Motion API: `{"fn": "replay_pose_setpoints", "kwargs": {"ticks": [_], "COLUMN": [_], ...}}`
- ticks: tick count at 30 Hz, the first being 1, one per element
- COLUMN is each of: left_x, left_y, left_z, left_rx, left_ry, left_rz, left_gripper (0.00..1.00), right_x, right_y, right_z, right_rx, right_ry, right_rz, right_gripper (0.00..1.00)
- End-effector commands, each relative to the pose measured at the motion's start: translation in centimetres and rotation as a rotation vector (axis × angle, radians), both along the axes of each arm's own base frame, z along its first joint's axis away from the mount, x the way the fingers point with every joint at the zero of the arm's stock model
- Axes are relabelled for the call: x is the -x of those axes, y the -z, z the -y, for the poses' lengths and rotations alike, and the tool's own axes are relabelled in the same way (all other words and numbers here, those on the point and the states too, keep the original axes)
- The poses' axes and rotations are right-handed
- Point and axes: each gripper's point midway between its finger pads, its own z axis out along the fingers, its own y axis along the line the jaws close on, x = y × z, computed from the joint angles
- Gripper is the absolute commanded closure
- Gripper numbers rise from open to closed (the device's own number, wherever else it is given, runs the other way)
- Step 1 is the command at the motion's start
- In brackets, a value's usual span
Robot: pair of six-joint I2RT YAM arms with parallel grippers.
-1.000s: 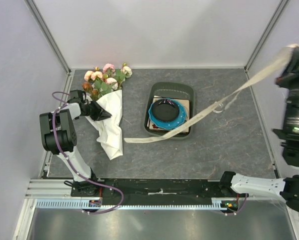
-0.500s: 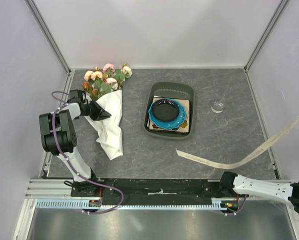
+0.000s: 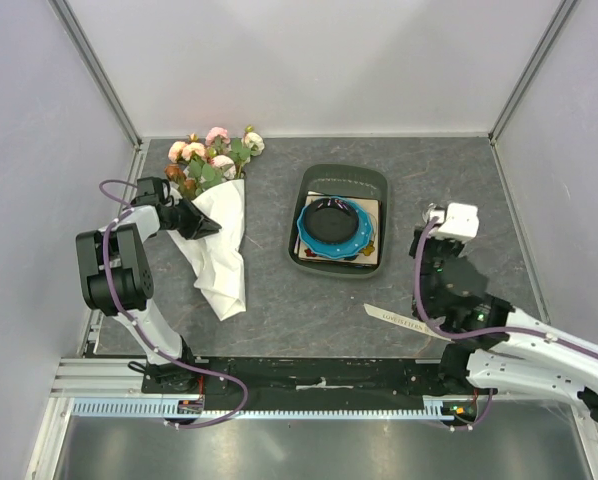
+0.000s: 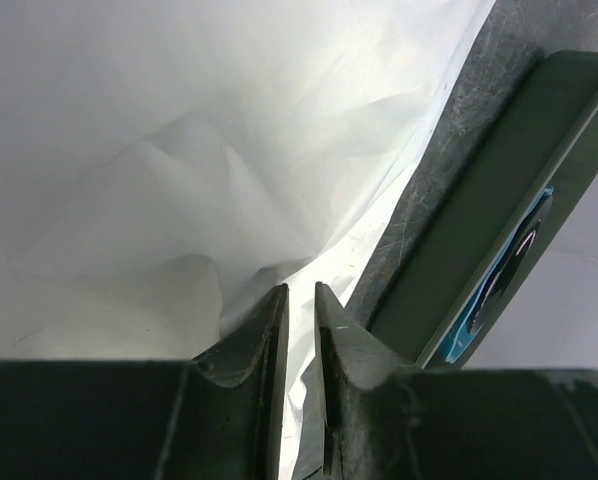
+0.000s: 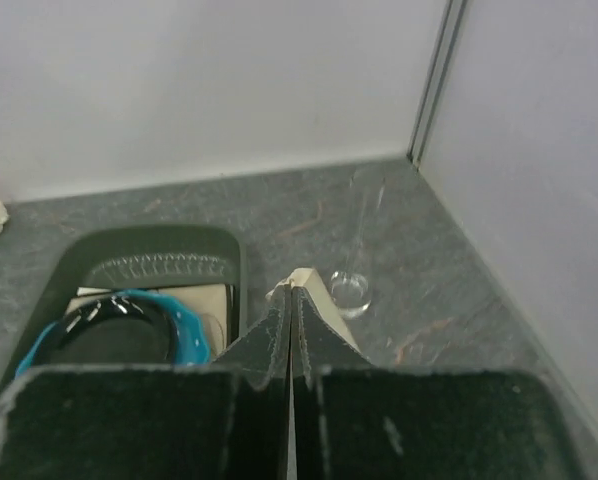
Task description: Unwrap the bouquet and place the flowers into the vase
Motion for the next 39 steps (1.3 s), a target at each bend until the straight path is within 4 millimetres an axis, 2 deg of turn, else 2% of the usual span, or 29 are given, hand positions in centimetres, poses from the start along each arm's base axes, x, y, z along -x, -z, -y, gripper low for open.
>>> {"fn": "replay_pose_setpoints", "kwargs": {"ticks": [1,3,4,6,9,11,12,14,15,16,17,18,19,21,22,23,25,26,27,29,30,31,32,33,34,35,37,38,39], "left_x": [-0.5,-0.5,-0.6,-0.6,-0.6,-0.5,-0.6,-0.5,-0.6,-0.6,-0.3,-0.2,0.5,1.1,1.3,2.0,2.8,3.6,4.2,5.5,6.5,7.2,8.2,9.0,9.4,10.1,10.0,9.7,8.8], "left_y": [-2.3,-2.7,-2.8,-3.3,-4.2,-4.6,-5.7,-6.9,-7.6,-9.5,-9.7,-10.1,-11.2,-11.2,-11.5,-11.9,-12.4,-13.1,-13.2,-13.1,-13.6,-13.3,-12.1,-12.2,-11.6,-10.2,-8.9,-8.1,-8.1], "left_z": [0.0,0.1,0.2,0.4,0.4,0.4,0.4,0.3,0.3,0.3,-0.1,-0.4,-0.8,-2.4,-3.0,-3.8,-4.6,-5.7,-6.5,-8.5,-8.9,-9.5,-10.4,-10.7,-10.9,-11.0,-10.4,-8.2,-6.5], "left_rx": [-0.003,0.006,0.011,0.021,0.018,0.009,-0.005,-0.016,-0.025,-0.044,-0.076,-0.105,-0.136,-0.220,-0.244,-0.286,-0.315,-0.367,-0.396,-0.475,-0.474,-0.487,-0.504,-0.511,-0.515,-0.518,-0.500,-0.438,-0.377], "left_ry": [0.025,0.026,0.026,0.032,0.036,0.039,0.045,0.048,0.051,0.052,0.033,0.020,-0.005,-0.086,-0.116,-0.159,-0.192,-0.241,-0.286,-0.400,-0.474,-0.530,-0.612,-0.651,-0.677,-0.688,-0.653,-0.519,-0.421], "left_rz": [0.093,0.104,0.109,0.122,0.150,0.165,0.202,0.247,0.278,0.345,0.353,0.362,0.376,0.348,0.342,0.326,0.321,0.316,0.297,0.262,0.254,0.234,0.187,0.188,0.173,0.140,0.117,0.133,0.177], "left_gripper": [0.77,0.76,0.76,0.76,0.74,0.71,0.67,0.62,0.56,0.51,0.44,0.32,0.28,0.25,0.25,0.24,0.23,0.22,0.21,0.20,0.19,0.14,0.11,0.11,0.10,0.02,0.01,0.02,0.05], "right_x": [0.0,-0.3,-0.6,-0.6,0.0,0.4,1.0,1.6,2.1,2.3,2.5,2.7,2.8,3.1,3.2,3.2,2.5,1.4,0.0,-2.0,-3.0,-3.5,-3.9,-4.6,-4.6,-4.8,-4.9,-5.0,-4.9], "right_y": [5.4,8.2,9.0,11.3,13.4,14.2,14.9,15.1,15.5,15.4,15.2,14.9,14.6,13.2,12.7,11.6,10.9,9.4,9.9,9.0,9.9,10.4,10.1,11.7,12.4,12.5,14.0,14.4,14.5], "right_z": [2.5,3.3,4.8,6.0,9.0,9.9,10.7,11.4,11.9,12.2,12.5,12.6,12.8,13.1,13.2,13.3,12.4,11.2,8.6,4.7,1.1,-0.9,-2.3,-4.0,-5.7,-6.4,-8.0,-8.3,-8.5], "right_rx": [-0.306,-0.370,-0.392,-0.448,-0.504,-0.520,-0.501,-0.538,-0.515,-0.517,-0.506,-0.508,-0.505,-0.483,-0.474,-0.475,-0.427,-0.462,-0.337,-0.317,-0.250,-0.230,-0.221,-0.184,-0.170,-0.156,-0.136,-0.135,-0.142], "right_ry": [0.152,0.154,0.203,0.219,0.324,0.360,0.388,0.426,0.443,0.454,0.459,0.461,0.464,0.464,0.466,0.459,0.421,0.364,0.215,0.017,-0.154,-0.242,-0.298,-0.339,-0.419,-0.442,-0.494,-0.506,-0.516], "right_rz": [0.044,0.038,0.043,0.031,0.047,0.053,0.037,0.062,0.050,0.058,0.054,0.059,0.063,0.066,0.066,0.069,0.033,0.064,-0.039,-0.039,-0.105,-0.138,-0.159,-0.232,-0.280,-0.310,-0.375,-0.387,-0.388], "right_gripper": [1.00,1.00,1.00,1.00,1.00,1.00,0.99,0.90,0.87,0.74,0.67,0.59,0.42,0.27,0.15,0.11,0.02,0.02,0.02,0.02,0.02,0.02,0.02,0.02,0.02,0.02,0.02,0.02,0.02]}}
